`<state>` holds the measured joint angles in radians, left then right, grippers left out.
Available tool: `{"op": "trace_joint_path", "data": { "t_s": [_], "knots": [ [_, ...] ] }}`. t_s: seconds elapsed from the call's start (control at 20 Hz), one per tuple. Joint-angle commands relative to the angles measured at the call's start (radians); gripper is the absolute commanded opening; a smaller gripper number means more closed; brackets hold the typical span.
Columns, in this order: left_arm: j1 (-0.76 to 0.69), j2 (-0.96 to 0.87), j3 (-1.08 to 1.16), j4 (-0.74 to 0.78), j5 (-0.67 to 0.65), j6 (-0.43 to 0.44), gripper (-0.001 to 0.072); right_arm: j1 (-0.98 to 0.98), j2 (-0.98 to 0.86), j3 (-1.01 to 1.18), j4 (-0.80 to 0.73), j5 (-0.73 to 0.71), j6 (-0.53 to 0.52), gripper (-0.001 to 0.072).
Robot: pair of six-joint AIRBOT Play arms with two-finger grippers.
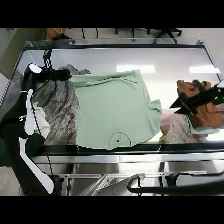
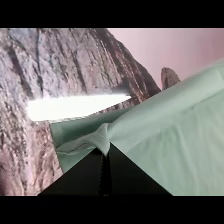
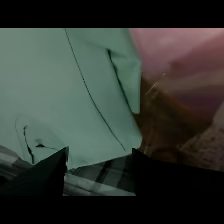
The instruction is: Fold the shirts.
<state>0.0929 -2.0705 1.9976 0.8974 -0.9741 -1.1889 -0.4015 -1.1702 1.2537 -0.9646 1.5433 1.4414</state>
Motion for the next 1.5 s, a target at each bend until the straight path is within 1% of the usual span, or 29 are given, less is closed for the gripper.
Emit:
{"op": "trace_joint_path", "data": {
  "t_s": [0.0,0.1,0.2,0.3,0.5,0.55,0.6,0.65,0.7,0.75,0.8,0.85,0.9,1.0,1.05,1.1,1.2,1.3,1.4,1.45],
  "knots": [
    [0.01,0.0,0.0,-0.002,0.006,0.002,0.0021,0.045,0.27,-0.422,0.026,-0.247,0.026,0.0467],
    [0.01,0.0,0.0,-0.002,0.006,0.001,0.0021,0.089,0.355,-0.611,0.09,-0.406,0.033,0.046],
    [0.009,0.0,0.0,-0.002,0.006,0.001,0.0021,0.142,0.375,-0.735,0.137,-0.533,0.032,0.046],
    [0.009,0.0,0.0,-0.002,0.006,0.001,0.0021,0.198,0.356,-0.789,0.139,-0.626,0.033,0.046],
    [0.01,0.0,0.0,-0.002,-0.001,0.001,0.0021,0.27,0.307,-0.79,0.162,-0.722,0.024,0.0456],
    [0.01,0.0,0.0,-0.002,-0.003,0.001,0.0021,0.276,0.298,-0.789,0.191,-0.749,-0.002,0.0376],
    [0.01,0.0,0.0,-0.002,-0.006,0.002,0.0021,0.277,0.293,-0.789,0.245,-0.773,-0.055,0.018],
    [0.012,0.0,0.0,-0.002,-0.014,0.002,0.0021,0.277,0.29,-0.786,0.312,-0.806,-0.123,0.0077],
    [0.016,0.0,0.002,0.001,-0.034,0.001,0.0021,0.277,0.285,-0.772,0.359,-0.835,-0.182,0.001],
    [0.025,0.0,0.011,0.002,-0.069,0.001,0.0021,0.275,0.274,-0.739,0.375,-0.867,-0.23,0.0013],
    [0.037,0.0,0.023,0.002,-0.123,-0.01,0.0019,0.267,0.253,-0.695,0.374,-0.895,-0.252,0.0013],
    [0.051,0.0,0.03,0.002,-0.192,-0.04,0.0017,0.247,0.212,-0.629,0.375,-0.916,-0.287,0.0012],
    [0.066,0.002,0.029,0.003,-0.264,-0.064,0.0016,0.218,0.149,-0.54,0.375,-0.915,-0.322,0.0012],
    [0.099,0.005,-0.003,0.019,-0.407,-0.138,0.0015,0.175,-0.019,-0.309,0.375,-0.86,-0.389,0.0012],
    [0.109,0.019,-0.043,0.053,-0.47,-0.184,0.0015,0.168,-0.113,-0.175,0.375,-0.815,-0.404,0.0012],
    [0.111,0.043,-0.097,0.085,-0.525,-0.197,0.0015,0.167,-0.221,-0.017,0.375,-0.761,-0.41,0.0012],
    [0.098,0.123,-0.24,0.182,-0.573,-0.204,0.0015,0.176,-0.415,0.281,0.375,-0.657,-0.401,0.0012],
    [0.075,0.24,-0.408,0.285,-0.568,-0.231,0.0016,0.193,-0.598,0.574,0.375,-0.57,-0.341,0.0012],
    [0.06,0.349,-0.573,0.304,-0.571,-0.26,0.0016,0.206,-0.745,0.801,0.375,-0.511,-0.273,0.0012],
    [0.057,0.401,-0.661,0.307,-0.562,-0.263,0.0016,0.213,-0.783,0.849,0.376,-0.502,-0.259,0.0012]
  ]
}}
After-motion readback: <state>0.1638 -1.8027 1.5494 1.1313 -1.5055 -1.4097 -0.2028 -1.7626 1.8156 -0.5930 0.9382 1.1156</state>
